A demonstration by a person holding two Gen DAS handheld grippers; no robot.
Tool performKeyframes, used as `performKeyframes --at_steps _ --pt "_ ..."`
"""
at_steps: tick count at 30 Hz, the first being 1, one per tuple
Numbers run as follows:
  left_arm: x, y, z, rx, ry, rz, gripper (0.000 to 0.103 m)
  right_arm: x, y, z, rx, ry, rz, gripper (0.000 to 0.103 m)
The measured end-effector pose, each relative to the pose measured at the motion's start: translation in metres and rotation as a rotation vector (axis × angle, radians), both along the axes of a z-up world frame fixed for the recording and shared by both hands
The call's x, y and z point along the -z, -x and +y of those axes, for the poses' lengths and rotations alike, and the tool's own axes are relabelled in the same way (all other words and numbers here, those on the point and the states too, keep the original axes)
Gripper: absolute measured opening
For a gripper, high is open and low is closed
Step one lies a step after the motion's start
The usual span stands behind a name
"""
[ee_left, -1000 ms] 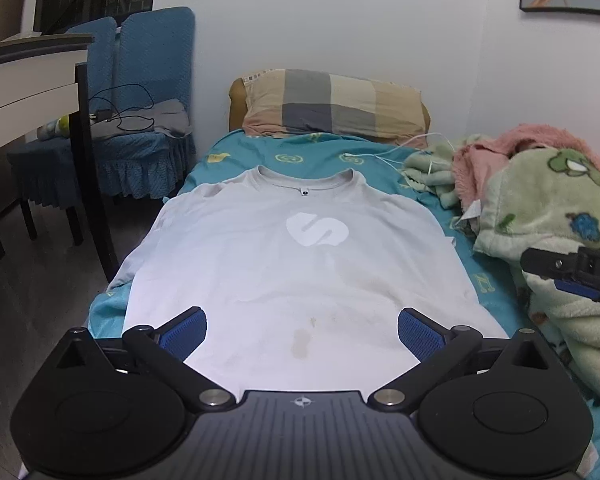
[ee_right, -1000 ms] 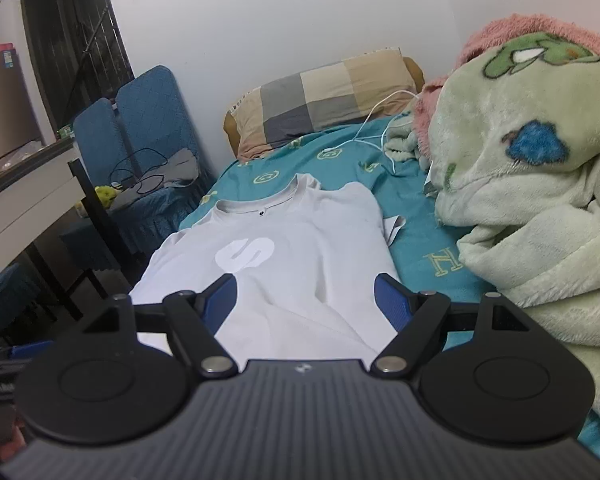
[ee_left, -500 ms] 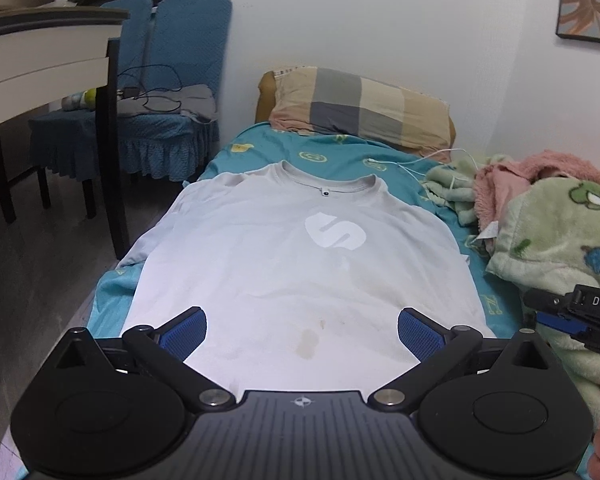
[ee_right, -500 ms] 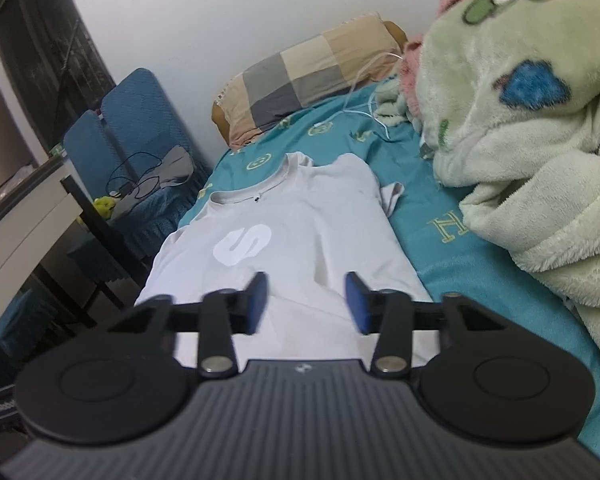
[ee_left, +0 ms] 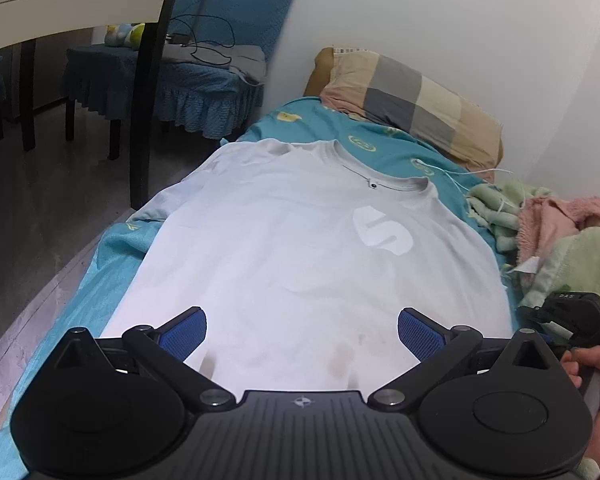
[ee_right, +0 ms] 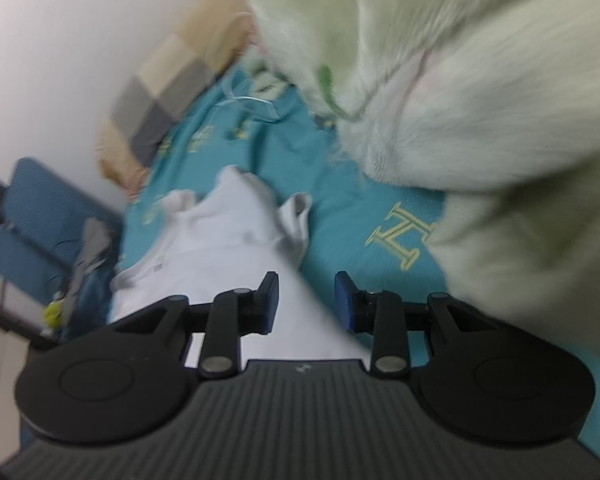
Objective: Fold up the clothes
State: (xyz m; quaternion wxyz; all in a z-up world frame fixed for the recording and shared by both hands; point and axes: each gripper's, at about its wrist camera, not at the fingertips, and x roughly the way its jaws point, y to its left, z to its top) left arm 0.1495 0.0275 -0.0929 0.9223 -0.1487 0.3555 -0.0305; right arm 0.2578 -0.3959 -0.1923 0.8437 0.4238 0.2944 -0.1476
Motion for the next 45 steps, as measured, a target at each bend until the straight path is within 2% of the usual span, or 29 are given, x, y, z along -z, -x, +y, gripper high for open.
performKeyframes --at_steps 5,11,12,13,14,19,27,30,33,37,42,45 --pt "0.018 -0.018 0.009 -0.033 0.076 0.056 0.103 0.027 -0.035 -0.006 0.071 -0.068 -0.057 0.034" --pt "0.031 -0.033 0.017 -0.066 0.113 0.090 0.103 0.041 -0.062 -0.002 0.110 -0.028 -0.095 0.032" --pt "0.033 -0.035 0.018 -0.070 0.119 0.098 0.103 0.040 -0.064 -0.001 0.108 -0.015 -0.096 0.028" --pt "0.035 -0.036 0.018 -0.074 0.125 0.105 0.103 0.039 -0.067 0.000 0.098 -0.001 -0.098 0.010" --pt "0.036 -0.037 0.019 -0.078 0.131 0.112 0.103 0.036 -0.069 0.001 0.086 0.019 -0.097 0.007" --pt "0.031 -0.033 0.019 -0.084 0.131 0.094 0.103 -0.010 -0.072 0.008 0.015 0.244 -0.116 0.005" --pt "0.019 -0.030 0.018 -0.099 0.110 0.051 0.103 -0.098 -0.084 -0.019 0.023 0.573 -0.086 0.005" --pt "0.017 -0.031 0.019 -0.095 0.112 0.048 0.103 -0.119 -0.091 -0.030 0.021 0.631 -0.053 0.005" --pt "0.014 -0.031 0.019 -0.094 0.108 0.043 0.103 -0.131 -0.093 -0.027 -0.005 0.627 -0.028 0.005" --pt "0.008 -0.029 0.023 -0.103 0.095 0.031 0.103 -0.141 -0.096 0.005 -0.084 0.582 -0.046 0.005" --pt "-0.001 -0.027 0.035 -0.140 0.100 0.016 0.103 -0.153 -0.104 0.084 -0.237 0.570 -0.063 0.005" --pt "-0.006 -0.026 0.046 -0.164 0.115 0.010 0.103 -0.149 -0.113 0.138 -0.325 0.532 -0.059 0.005"
